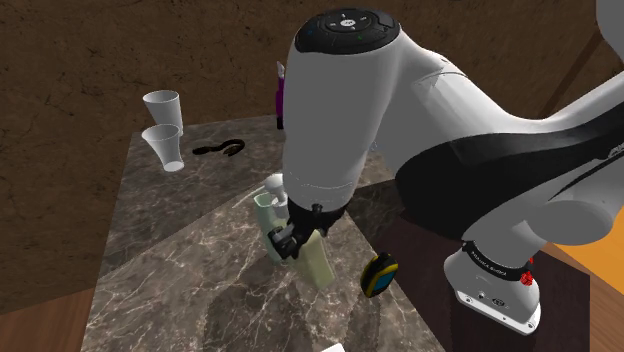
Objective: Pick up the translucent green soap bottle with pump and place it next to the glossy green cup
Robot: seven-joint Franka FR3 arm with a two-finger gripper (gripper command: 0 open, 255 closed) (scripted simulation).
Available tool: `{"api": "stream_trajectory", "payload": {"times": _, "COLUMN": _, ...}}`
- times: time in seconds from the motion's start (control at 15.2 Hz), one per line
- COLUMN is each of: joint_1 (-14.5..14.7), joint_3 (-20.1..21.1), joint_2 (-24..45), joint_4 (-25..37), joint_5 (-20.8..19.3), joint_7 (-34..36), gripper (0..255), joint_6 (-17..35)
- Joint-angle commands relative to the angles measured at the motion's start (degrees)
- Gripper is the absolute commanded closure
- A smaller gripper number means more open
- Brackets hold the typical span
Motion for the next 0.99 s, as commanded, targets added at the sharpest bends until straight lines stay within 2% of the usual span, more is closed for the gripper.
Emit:
{"api": "stream_trajectory", "payload": {"times": 0.0, "joint_1": -0.22, "joint_3": 0.56, "joint_2": 0.9, "joint_4": -0.81, "joint_5": -0.6, "joint_7": 0.81, "gripper": 255, "joint_6": 1.56}}
{"api": "stream_trajectory", "payload": {"times": 0.46, "joint_1": -1.45, "joint_3": 2.48, "joint_2": 4.82, "joint_4": -3.62, "joint_5": -3.73, "joint_7": 4.1, "gripper": 255, "joint_6": 7.26}}
{"api": "stream_trajectory", "payload": {"times": 0.92, "joint_1": -1.45, "joint_3": 2.47, "joint_2": 4.82, "joint_4": -3.62, "joint_5": -3.73, "joint_7": 4.11, "gripper": 255, "joint_6": 7.26}}
